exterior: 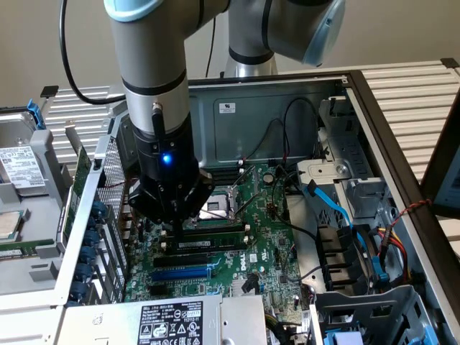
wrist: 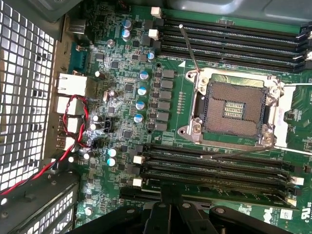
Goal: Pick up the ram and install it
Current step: 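Press down the ram until it locks into place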
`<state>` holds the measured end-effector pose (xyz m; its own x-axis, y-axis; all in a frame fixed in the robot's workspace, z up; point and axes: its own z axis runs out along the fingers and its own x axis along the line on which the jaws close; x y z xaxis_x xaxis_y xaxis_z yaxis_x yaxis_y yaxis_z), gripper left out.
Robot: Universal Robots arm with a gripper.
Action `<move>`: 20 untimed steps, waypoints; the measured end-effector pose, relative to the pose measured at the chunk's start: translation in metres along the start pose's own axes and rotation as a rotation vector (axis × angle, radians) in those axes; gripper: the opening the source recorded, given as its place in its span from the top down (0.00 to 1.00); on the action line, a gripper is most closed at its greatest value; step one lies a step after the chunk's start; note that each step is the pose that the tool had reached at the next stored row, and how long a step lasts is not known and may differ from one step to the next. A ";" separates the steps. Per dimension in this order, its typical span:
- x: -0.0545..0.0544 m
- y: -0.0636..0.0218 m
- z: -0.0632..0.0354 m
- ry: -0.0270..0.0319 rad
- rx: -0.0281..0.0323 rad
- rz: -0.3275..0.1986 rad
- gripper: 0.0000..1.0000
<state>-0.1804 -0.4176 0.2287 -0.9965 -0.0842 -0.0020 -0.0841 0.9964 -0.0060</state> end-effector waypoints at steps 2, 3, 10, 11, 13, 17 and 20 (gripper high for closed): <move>0.000 0.0000 0.0006 0.0001 0.0000 0.003 0.90; 0.000 0.0000 0.0010 0.0000 -0.0004 0.004 0.90; -0.001 -0.0004 -0.0123 -0.0005 -0.0005 0.009 0.90; -0.002 -0.0006 -0.0146 -0.0007 -0.0002 0.009 0.90; -0.007 -0.0010 -0.0168 -0.0042 -0.0002 0.009 0.90; -0.018 -0.0023 -0.0192 -0.0118 0.0005 0.009 0.90; -0.027 -0.0044 -0.0237 -0.0125 0.0006 0.009 0.90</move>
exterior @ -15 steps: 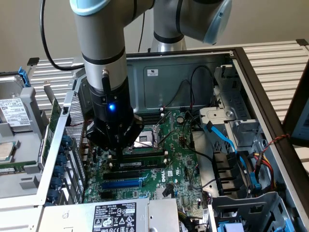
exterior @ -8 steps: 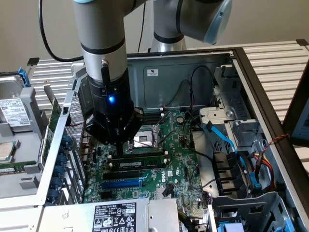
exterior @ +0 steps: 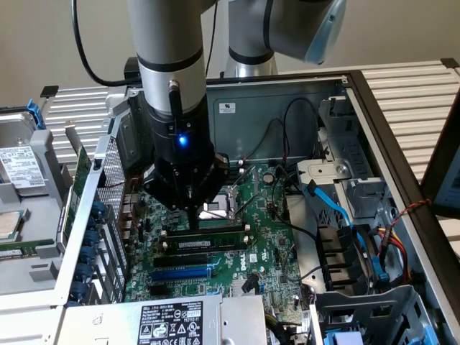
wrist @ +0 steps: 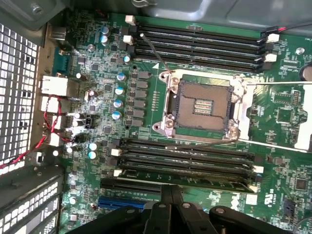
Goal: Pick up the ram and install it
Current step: 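Press down the ram until it locks into place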
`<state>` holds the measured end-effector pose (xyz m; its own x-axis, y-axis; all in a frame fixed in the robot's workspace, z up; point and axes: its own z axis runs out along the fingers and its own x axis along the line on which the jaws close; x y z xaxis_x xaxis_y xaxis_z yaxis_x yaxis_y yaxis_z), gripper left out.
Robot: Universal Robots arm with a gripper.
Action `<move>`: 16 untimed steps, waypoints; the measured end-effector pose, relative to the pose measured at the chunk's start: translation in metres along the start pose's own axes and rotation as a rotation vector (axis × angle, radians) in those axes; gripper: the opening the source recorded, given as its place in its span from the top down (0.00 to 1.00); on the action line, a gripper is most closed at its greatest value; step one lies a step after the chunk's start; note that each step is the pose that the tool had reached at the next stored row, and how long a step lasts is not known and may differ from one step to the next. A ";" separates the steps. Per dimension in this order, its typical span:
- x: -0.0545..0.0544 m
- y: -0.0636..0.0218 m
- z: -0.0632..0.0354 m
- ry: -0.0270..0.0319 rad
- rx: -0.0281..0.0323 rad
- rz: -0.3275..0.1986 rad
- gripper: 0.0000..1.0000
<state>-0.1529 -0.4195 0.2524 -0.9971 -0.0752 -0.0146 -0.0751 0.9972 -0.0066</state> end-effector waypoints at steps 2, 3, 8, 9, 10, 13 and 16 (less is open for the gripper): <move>-0.007 -0.0016 -0.0036 -0.0001 -0.0001 0.000 0.90; -0.010 -0.0023 -0.0054 -0.0001 -0.0002 0.000 0.90; -0.028 -0.0051 -0.0130 -0.0001 -0.0001 0.000 0.90; -0.030 -0.0053 -0.0141 -0.0001 -0.0001 0.000 0.90; -0.030 -0.0052 -0.0145 0.0001 -0.0001 0.000 0.90; -0.030 -0.0052 -0.0144 0.0012 -0.0002 0.000 0.90; -0.030 -0.0051 -0.0144 0.0035 -0.0002 0.000 0.90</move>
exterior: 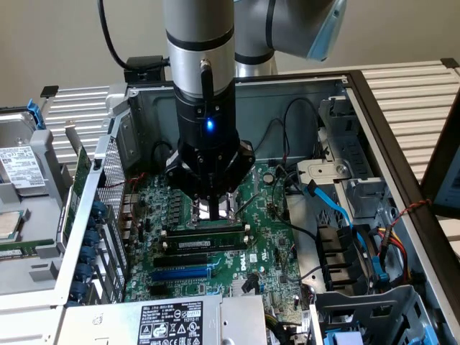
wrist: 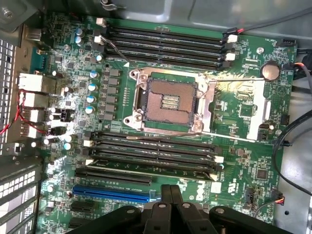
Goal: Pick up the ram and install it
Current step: 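Press down the ram until it locks into place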
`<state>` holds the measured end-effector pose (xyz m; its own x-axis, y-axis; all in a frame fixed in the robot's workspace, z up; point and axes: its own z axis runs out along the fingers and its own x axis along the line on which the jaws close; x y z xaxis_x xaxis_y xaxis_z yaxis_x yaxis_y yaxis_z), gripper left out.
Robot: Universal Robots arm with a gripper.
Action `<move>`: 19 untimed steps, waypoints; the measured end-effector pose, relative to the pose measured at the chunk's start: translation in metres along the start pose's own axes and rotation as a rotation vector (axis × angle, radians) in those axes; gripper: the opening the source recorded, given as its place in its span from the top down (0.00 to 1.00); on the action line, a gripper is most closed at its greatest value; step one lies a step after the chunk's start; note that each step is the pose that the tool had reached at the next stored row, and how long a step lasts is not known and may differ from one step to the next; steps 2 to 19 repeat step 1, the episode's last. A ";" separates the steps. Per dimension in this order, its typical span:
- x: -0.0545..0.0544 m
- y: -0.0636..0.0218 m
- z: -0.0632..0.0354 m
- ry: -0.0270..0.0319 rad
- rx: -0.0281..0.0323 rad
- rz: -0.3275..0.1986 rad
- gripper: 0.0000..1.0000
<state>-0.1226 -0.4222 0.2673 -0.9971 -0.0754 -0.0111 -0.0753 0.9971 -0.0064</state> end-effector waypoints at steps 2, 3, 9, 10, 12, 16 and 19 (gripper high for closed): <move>0.000 0.0000 0.0000 0.0004 0.0001 0.000 0.90; 0.000 0.0000 0.0000 0.0004 0.0001 0.000 0.90; 0.000 0.0000 0.0000 0.0004 0.0001 0.000 0.90; 0.000 0.0000 0.0000 0.0004 0.0001 0.000 0.90; 0.000 0.0000 0.0000 0.0004 0.0001 0.000 0.90; 0.000 0.0000 0.0000 0.0004 0.0001 0.000 0.90; 0.000 0.0000 0.0000 0.0004 0.0001 0.000 0.90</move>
